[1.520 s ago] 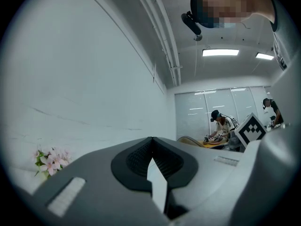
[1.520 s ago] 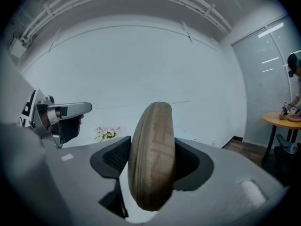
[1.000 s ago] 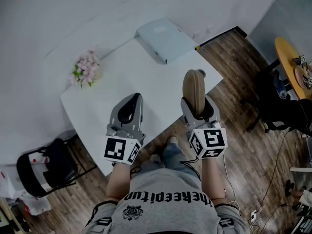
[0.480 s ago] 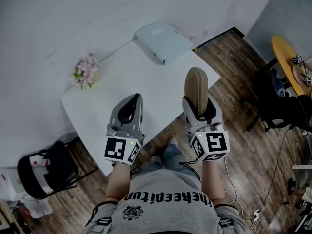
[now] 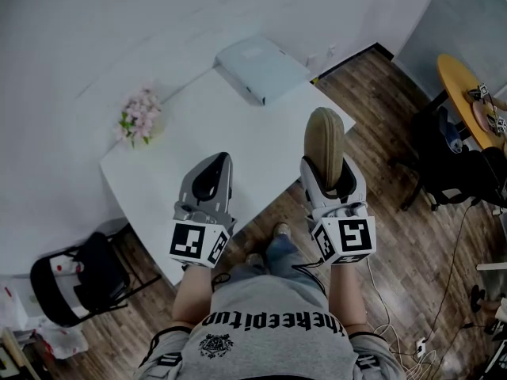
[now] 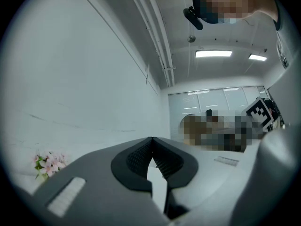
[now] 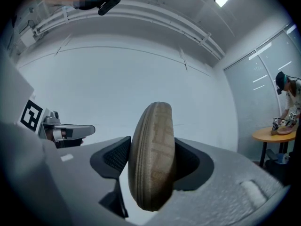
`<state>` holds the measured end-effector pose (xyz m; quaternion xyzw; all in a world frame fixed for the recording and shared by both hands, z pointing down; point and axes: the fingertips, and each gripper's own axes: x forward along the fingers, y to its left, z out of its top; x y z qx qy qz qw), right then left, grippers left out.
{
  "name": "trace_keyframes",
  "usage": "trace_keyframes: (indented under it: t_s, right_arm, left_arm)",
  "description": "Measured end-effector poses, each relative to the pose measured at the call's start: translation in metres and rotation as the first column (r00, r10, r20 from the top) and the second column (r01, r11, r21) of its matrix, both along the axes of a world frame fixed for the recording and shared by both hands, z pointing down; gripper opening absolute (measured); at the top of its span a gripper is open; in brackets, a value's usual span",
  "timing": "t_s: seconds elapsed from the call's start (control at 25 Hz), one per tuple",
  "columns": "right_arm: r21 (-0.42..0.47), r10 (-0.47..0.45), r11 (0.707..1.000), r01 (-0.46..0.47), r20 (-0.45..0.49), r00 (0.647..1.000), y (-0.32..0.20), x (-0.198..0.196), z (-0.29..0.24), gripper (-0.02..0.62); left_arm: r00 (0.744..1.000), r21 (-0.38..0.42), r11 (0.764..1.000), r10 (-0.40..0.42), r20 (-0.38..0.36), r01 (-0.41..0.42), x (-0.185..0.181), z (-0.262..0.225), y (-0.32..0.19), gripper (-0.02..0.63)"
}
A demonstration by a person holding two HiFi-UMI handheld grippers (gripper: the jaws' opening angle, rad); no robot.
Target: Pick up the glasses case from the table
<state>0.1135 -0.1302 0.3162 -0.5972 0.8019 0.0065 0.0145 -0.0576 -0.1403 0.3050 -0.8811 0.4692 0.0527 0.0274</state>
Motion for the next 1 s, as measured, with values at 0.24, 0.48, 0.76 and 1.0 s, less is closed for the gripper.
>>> trace_keyframes:
  t_s: [0.24,0.48,0.76,1.0]
  right_arm:
    - [0.028,0.013,1.0,-0.013,-0.003,1.0,0.006,0.001,-0.006,0.268]
    - [0.042,0.016,0.999,-0.016,-0.007,1.0,0.007,-0.001,-0.011,0.268]
    - [0.045,0.02,0.999,-0.02,-0.005,1.0,0.009,-0.006,-0.009,0.268]
    - [0.05,0.023,0.999,-0.023,-0.008,1.0,0.009,-0.012,-0.009,0.268]
  left_arm:
    - [1.0,0.005,1.0,0.009,0.001,-0.009,0.001,-0.001,0.003,0.014]
    - [1.0,0.005,1.0,0.015,-0.002,-0.015,0.0,-0.002,0.003,0.014]
    - [1.0,-0.009,1.0,0.015,-0.002,-0.015,-0.006,0.002,0.003,0.014]
    - [1.0,-0.008,1.0,0.019,-0.011,-0.019,-0.012,0.007,0.002,0.014]
